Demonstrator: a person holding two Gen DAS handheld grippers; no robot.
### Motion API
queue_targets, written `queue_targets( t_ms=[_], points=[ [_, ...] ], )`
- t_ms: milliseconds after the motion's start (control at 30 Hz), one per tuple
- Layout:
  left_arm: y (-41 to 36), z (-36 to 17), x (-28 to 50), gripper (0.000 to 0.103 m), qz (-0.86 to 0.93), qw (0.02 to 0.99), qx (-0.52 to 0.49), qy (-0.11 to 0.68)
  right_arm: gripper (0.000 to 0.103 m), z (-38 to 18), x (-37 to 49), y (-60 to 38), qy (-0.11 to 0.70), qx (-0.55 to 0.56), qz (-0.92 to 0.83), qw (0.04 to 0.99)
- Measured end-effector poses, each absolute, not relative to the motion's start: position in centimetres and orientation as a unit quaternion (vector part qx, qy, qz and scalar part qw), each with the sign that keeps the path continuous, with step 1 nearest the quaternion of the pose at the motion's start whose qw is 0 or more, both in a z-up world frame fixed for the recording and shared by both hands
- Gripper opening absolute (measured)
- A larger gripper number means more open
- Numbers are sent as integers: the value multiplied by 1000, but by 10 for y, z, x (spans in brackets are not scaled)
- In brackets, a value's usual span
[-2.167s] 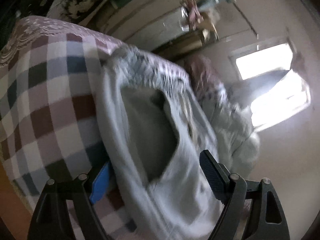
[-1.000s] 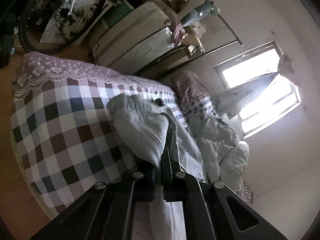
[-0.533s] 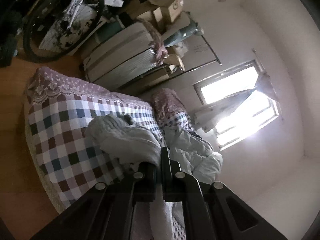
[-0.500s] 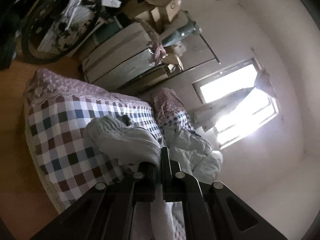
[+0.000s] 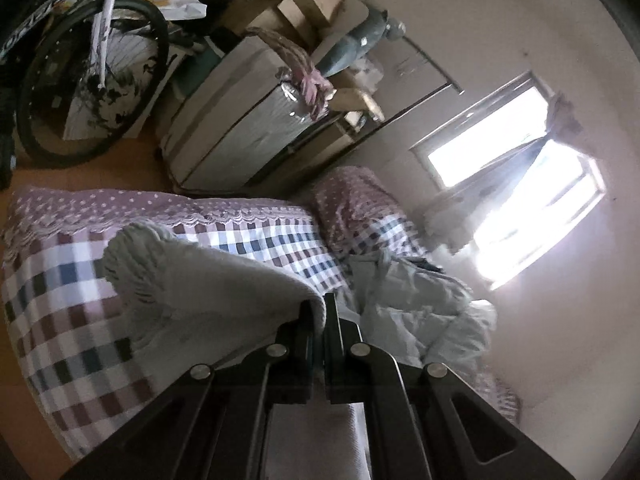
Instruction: Fold clothes
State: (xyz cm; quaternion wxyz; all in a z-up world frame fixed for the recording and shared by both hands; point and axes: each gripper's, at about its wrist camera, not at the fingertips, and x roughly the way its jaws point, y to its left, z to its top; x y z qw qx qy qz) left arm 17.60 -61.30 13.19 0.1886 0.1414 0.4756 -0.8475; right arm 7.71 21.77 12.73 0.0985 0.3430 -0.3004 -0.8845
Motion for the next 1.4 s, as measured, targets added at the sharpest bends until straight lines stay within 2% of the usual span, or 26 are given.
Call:
queue_targets(
  t_ms=[167, 333, 700, 967, 1000, 1033, 1067, 1100, 1133, 1167, 1200, 1300, 1333, 1367, 1400],
  points=[
    [-623, 132, 106, 2, -840, 230, 173, 460, 4, 141, -15, 205, -276, 342, -893, 95],
    [-640, 120, 37, 2, -826, 273, 206, 448, 4, 132, -104, 185, -242, 362, -895, 94],
    [-670, 67, -85, 2, -802, 337, 282, 405, 4, 74, -276, 138, -195, 428, -878, 90],
    [-688, 1, -150, 3, -783, 335, 373, 368, 7, 8, -350, 112, -164, 492, -853, 54],
    [-689, -3, -149, 4, -784, 329, 372, 372, 7, 1, -354, 110, -158, 497, -852, 52],
    [-690, -6, -148, 11, -787, 321, 370, 375, 8, -4, -356, 109, -151, 499, -852, 51],
    [-690, -4, -146, 21, -795, 307, 361, 378, 11, -8, -357, 109, -146, 499, -853, 52],
    [-689, 0, -142, 46, -805, 290, 349, 382, 14, -9, -356, 111, -144, 496, -855, 55],
    [-688, 4, -139, 69, -815, 275, 336, 384, 24, -9, -353, 114, -143, 492, -857, 59],
    [-685, 11, -134, 78, -824, 265, 321, 384, 33, -8, -349, 119, -142, 490, -858, 64],
    [-682, 19, -128, 83, -832, 260, 307, 382, 35, -7, -346, 123, -141, 489, -858, 71],
    [-671, 42, -113, 84, -849, 242, 283, 376, 50, 1, -331, 140, -146, 479, -861, 87],
    [-666, 49, -108, 84, -853, 237, 278, 373, 61, 5, -327, 145, -147, 476, -862, 92],
    [-657, 56, -103, 84, -859, 232, 276, 364, 82, 9, -322, 151, -148, 473, -863, 97],
    [-644, 64, -97, 84, -867, 220, 274, 353, 89, 11, -316, 157, -155, 472, -862, 98]
  ],
)
